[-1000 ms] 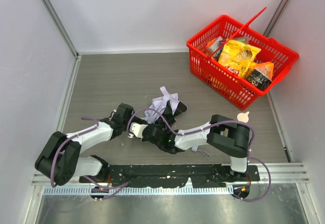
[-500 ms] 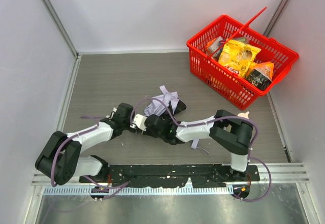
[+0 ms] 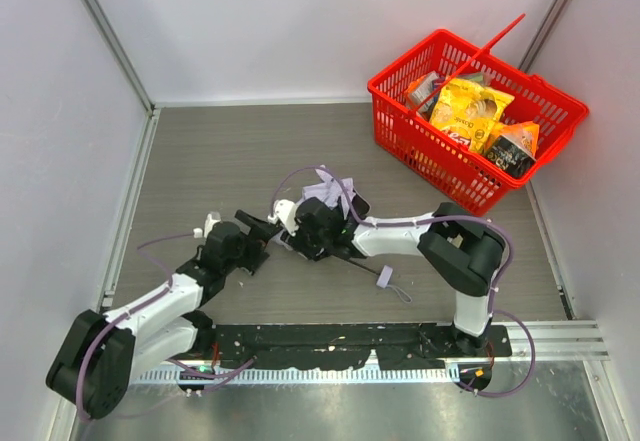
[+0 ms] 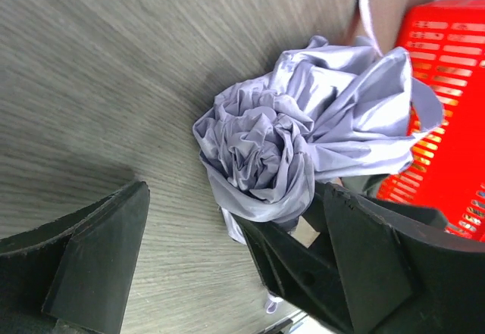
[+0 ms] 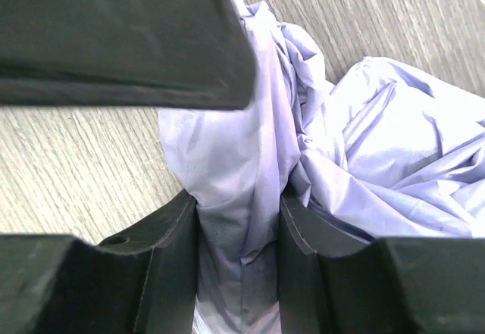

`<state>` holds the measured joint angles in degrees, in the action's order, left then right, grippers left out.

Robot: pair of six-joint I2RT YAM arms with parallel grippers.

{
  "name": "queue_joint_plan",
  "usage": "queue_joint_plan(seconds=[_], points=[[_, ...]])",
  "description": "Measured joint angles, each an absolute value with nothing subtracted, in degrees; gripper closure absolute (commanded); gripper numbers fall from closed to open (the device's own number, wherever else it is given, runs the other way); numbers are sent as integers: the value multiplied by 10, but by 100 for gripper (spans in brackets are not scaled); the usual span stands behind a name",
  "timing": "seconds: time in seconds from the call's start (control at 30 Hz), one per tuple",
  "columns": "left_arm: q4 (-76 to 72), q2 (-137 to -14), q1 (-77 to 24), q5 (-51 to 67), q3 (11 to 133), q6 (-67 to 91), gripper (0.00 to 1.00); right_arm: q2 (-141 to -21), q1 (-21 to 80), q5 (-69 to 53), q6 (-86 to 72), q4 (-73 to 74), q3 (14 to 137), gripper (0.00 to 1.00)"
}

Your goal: Put away the umbrella

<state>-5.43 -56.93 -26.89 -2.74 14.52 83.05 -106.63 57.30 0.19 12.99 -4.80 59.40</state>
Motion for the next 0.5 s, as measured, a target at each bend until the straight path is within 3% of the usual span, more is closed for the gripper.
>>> queue_joint_plan(seconds=[0.27,0.5], points=[[-179,-547,-251,-8,74,805,0,-1076,505,-138,61,-21,616,99],[-267,-624,-253,26,77,794,0,-1115,441,-268,-16,5,657,99]])
